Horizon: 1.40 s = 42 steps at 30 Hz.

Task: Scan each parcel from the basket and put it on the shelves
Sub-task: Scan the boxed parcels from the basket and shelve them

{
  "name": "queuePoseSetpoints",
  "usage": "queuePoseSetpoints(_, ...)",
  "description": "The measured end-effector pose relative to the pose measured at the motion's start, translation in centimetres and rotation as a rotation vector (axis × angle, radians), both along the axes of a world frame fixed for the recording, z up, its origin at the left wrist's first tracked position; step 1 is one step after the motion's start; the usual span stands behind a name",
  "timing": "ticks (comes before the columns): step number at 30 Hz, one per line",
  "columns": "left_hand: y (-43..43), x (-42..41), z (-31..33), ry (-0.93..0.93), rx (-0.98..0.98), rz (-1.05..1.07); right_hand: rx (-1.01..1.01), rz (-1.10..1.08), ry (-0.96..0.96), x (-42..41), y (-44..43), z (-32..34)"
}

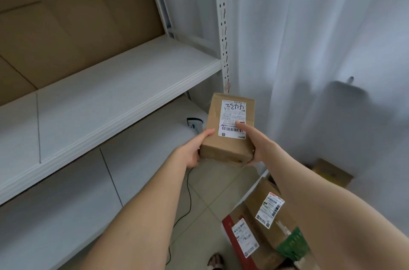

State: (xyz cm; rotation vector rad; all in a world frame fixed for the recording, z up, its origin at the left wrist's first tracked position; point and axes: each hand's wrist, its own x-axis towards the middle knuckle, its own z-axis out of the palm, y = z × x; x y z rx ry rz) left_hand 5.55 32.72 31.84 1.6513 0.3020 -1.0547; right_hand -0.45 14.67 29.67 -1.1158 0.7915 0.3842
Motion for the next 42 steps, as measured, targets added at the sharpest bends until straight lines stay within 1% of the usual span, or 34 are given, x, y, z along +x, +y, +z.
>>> queuePoseSetpoints(4,1.7,1.3,-1.4,-0.022,0.026,0.046,-0.069,0.025,0.079,2.3,2.0,-1.7)
queuePoseSetpoints(7,3.4,3.0,-3.3,0.028,0.012,0.057,-0.113,0.048,0.118,4.4,3.4,-3.3)
queuePoseSetpoints(11,5.2,6.3,-7.3,0.042,0.028,0.119,-0.195,0.016,0.07,8.4,5.5,-6.2)
queuePoseSetpoints(14,6.3,9.4,-10.2,0.054,0.032,0.173,-0.31,-0.009,0.048,12.2,7.2,-9.1)
queuePoseSetpoints(18,7.7,14.1,-13.9,0.03,0.05,0.234,-0.552,0.049,0.069,17.5,8.6,-12.0)
queuePoseSetpoints(20,8.4,16.4,-15.5,0.008,0.074,0.269,-0.616,0.052,0.093,19.9,9.0,-13.3)
queuePoseSetpoints(27,8.9,21.6,-21.6,-0.055,0.094,0.385,-0.652,0.025,0.122,25.6,8.5,-19.7)
queuePoseSetpoints(34,8.5,25.5,-28.7,-0.187,0.007,0.56,-0.649,0.095,0.116,31.6,7.7,-28.5)
queuePoseSetpoints(38,8.8,27.4,-32.3,-0.239,-0.023,0.584,-0.668,0.142,0.083,34.3,7.7,-33.1)
queuePoseSetpoints(42,9.0,29.3,-35.2,-0.275,-0.07,0.549,-0.651,0.154,0.038,37.1,7.9,-36.6)
